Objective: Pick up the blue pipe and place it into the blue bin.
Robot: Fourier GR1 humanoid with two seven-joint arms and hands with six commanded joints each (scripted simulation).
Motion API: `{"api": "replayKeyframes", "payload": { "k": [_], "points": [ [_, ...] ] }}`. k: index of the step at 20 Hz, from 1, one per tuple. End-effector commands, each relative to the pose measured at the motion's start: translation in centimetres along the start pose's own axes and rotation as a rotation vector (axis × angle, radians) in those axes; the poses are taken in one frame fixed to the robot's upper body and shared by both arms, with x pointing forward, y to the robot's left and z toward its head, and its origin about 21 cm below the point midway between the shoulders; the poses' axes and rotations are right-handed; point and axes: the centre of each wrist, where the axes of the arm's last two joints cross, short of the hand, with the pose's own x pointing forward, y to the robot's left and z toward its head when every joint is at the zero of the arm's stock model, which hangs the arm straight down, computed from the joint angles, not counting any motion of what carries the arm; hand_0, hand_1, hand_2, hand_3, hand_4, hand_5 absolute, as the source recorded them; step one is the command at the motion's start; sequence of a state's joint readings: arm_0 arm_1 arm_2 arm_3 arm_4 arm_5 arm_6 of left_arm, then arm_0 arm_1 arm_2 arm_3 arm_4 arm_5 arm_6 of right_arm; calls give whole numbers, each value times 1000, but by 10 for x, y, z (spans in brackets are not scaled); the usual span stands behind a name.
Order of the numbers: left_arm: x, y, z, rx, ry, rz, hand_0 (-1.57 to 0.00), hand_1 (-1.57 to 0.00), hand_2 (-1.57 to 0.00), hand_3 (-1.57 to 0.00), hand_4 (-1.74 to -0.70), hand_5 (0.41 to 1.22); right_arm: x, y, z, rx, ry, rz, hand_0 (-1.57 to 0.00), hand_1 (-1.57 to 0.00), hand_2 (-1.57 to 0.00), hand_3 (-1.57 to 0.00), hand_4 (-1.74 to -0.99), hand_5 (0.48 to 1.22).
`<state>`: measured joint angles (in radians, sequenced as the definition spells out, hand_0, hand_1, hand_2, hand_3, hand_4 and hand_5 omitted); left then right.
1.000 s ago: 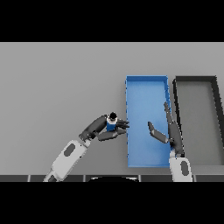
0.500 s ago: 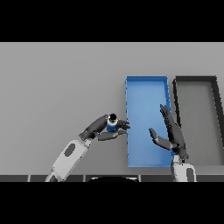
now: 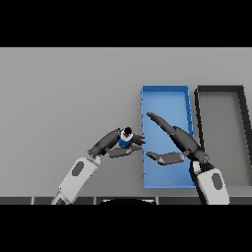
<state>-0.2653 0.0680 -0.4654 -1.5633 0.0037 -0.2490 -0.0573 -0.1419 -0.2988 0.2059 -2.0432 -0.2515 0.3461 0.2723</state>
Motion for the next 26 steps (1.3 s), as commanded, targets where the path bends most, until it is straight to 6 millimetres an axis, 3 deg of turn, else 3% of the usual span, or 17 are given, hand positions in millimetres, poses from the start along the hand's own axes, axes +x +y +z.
{"api": "replayKeyframes", "payload": {
  "k": [1, 5, 11, 14, 17, 19, 21, 22, 25, 26],
  "points": [
    [0, -1, -3, -3, 8, -10, -1571, -1571, -1571, -1571, -1467, 1221, 5, 0, -13, 20, -8, 12, 1, -2, -53, 1, -1296, 556],
    [-4, 0, -5, -9, 5, 1, -1571, -1571, -1571, -1571, -1467, 1221, 18, 9, -33, 143, -34, 14, 1, 0, -43, 1, -1294, 560],
    [-6, 0, -3, -36, -6, 46, -1571, -1571, -1571, -1571, -1469, 1221, 31, 24, -71, 264, -38, 70, -7, -16, -66, 1, -1223, 540],
    [-3, 4, -4, -16, 14, 20, -1571, -1571, -1571, -1571, -1469, 1221, 34, 24, -88, 300, -14, 86, -23, -32, -83, 1, -1186, 521],
    [-5, -1, -4, -25, 31, 13, -1571, -1571, -1571, -1571, -1465, 1221, 32, 28, -102, 332, -6, 96, -69, -108, -166, -44, -1204, 497],
    [-6, 1, -3, -21, 24, 18, -1571, -1571, -1571, -1571, -1517, 1221, 33, 25, -107, 359, -9, 104, -323, -362, -377, -242, -1278, 485],
    [-3, 2, 4, -24, 65, 0, -1571, -1571, -1571, -1571, -1595, 1221, 31, 31, -113, 385, -25, 94, -702, -703, -745, -604, -1406, 500],
    [-3, 1, -3, -16, 86, -7, -1571, -1571, -1571, -1571, -1622, 1221, 33, 34, -114, 386, -33, 88, -876, -877, -910, -762, -1467, 518],
    [-6, 4, -1, -8, 37, 36, -1571, -1571, -1571, -1523, -1677, 1221, 32, 40, -116, 399, -34, 39, -1215, -1215, -1233, -1021, -1581, 650],
    [-6, 3, -2, -14, 21, 59, -1571, -1571, -1571, -1532, -1690, 1221, 28, 42, -117, 394, -40, 12, -1286, -1287, -1300, -1102, -1606, 765]
  ]
}}
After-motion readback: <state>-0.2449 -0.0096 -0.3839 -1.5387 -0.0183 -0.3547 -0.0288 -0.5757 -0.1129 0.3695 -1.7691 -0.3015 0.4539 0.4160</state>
